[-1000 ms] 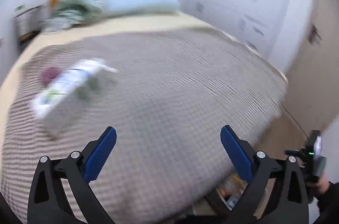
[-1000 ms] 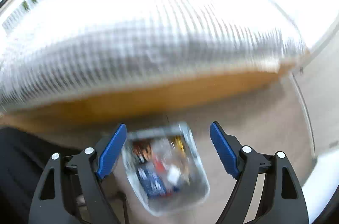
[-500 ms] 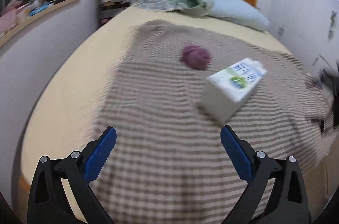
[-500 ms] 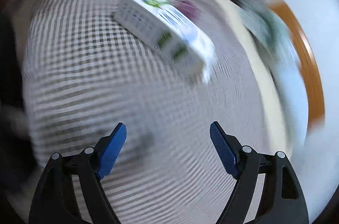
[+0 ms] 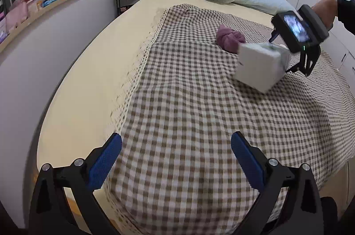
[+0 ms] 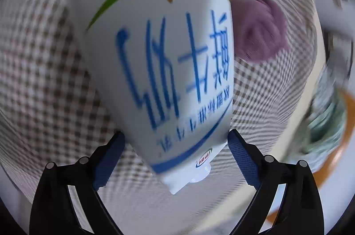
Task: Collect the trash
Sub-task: 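Grasp the white milk carton with the right tool while the left tool grasps the pink cloth ball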
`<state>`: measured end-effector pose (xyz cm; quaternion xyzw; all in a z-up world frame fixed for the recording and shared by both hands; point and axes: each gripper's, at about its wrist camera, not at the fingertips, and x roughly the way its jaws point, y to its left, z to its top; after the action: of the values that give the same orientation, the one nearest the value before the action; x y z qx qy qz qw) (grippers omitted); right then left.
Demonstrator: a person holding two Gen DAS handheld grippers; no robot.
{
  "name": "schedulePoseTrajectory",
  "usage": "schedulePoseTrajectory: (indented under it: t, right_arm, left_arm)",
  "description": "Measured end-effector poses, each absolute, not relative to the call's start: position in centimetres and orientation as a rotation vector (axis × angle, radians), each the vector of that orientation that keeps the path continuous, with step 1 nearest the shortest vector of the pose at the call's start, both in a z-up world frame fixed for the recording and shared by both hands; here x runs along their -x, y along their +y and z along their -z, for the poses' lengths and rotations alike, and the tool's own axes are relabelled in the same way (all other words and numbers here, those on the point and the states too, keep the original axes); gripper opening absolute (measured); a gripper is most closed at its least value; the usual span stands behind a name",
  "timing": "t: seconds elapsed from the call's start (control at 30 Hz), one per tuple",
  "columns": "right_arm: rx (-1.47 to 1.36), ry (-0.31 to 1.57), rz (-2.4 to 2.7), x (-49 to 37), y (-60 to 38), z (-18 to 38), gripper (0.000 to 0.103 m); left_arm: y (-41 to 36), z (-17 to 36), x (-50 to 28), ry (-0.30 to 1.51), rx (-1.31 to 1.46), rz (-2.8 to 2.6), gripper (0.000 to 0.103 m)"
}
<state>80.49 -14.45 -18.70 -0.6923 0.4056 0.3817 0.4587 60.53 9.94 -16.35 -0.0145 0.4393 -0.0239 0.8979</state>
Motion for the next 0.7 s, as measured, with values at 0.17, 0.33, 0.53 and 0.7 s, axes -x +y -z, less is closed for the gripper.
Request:
schedulePoseTrajectory:
  t: [0.17,0.33,0.53,0.7]
  right_arm:
    - [1.336,1.151,-0.875,-83.6,-16.2,16.2,0.071]
    - [0.945,1.283,-0.831,-81.9,-21.3,12.8,0.003]
    - [0.884,1.088,-0.942,-76.0,-25.6,11.0,0.085]
    - [0.915,1.007,-0.992,-79.7,-25.2,10.2,0.087]
  left_arm:
    - [8.6,16.2,-64.5,0.904,0.026,0.085,0.095]
    - [7.7,14.1,-68.4,0.825,0.042,0.090,0.095]
    - [6.6,14.4,-73.2,0.845,0.013,0.036,0.095]
    - [7.1,14.2,-73.4,0.858,0.107,0.025,0.095]
